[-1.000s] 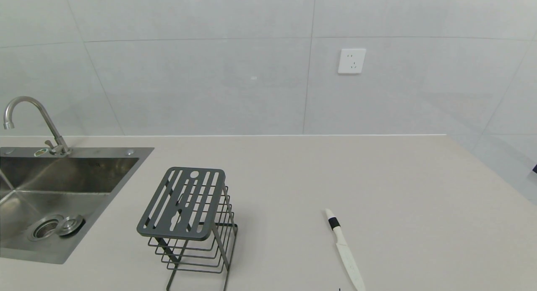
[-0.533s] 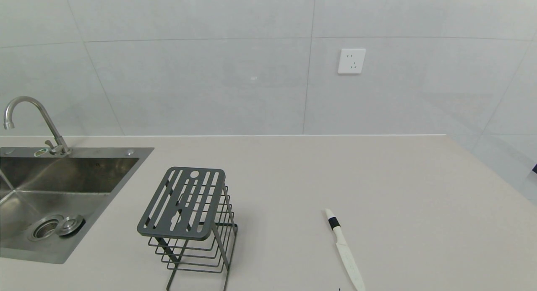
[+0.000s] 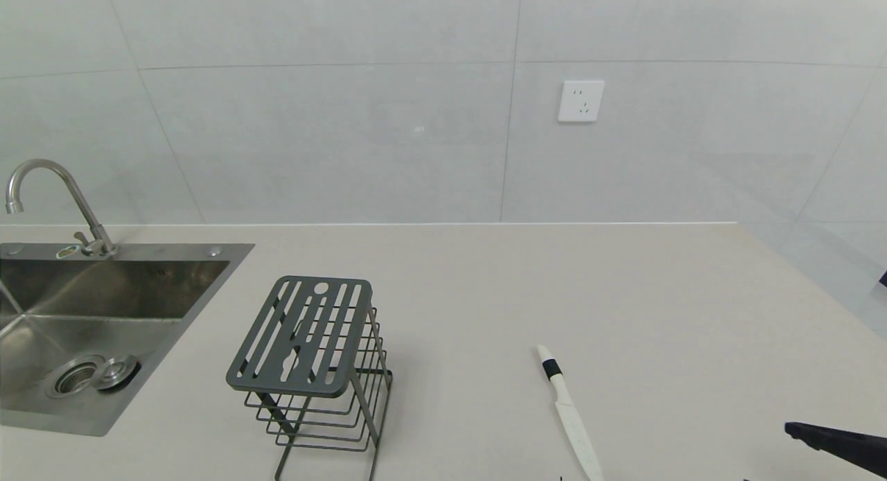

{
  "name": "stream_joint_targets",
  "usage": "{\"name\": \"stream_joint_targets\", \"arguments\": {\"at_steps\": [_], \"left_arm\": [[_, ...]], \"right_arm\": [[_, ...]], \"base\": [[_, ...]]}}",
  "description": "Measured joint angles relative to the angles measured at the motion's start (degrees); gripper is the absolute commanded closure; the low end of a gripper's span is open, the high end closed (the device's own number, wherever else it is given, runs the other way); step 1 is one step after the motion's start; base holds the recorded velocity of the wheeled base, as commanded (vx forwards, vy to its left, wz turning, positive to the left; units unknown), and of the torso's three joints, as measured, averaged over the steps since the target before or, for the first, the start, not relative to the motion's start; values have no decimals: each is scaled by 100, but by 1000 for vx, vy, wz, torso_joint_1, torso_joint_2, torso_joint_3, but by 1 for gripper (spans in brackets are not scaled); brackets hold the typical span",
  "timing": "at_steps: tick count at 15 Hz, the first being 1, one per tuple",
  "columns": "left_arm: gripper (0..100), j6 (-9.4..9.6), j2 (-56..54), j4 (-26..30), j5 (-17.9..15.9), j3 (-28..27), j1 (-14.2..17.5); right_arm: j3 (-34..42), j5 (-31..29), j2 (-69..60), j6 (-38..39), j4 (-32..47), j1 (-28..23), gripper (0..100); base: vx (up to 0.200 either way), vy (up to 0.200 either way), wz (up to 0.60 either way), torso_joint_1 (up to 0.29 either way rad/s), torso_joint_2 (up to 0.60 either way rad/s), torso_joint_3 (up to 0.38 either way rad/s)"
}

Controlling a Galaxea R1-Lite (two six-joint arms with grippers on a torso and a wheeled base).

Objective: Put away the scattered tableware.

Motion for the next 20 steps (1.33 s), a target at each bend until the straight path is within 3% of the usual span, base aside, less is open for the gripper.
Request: {"name": "stream_joint_targets", "arguments": {"at_steps": [7,16,20], "left_arm": [[0,-7,0,0,5,0,0],[0,-84,0,-2,-16,0,0],[0,-79,0,0,-18,0,0]], "right_arm": [[-218,-397,3099,-76,-2469,952,0],[-1081,-1452,4782,101,-2592,2030,0],[-1370,-2092,5272,891,-2587,2341,0]], "base": [[0,0,0,0,0,0],[0,0,0,0,0,0],[0,0,0,0,0,0]]}}
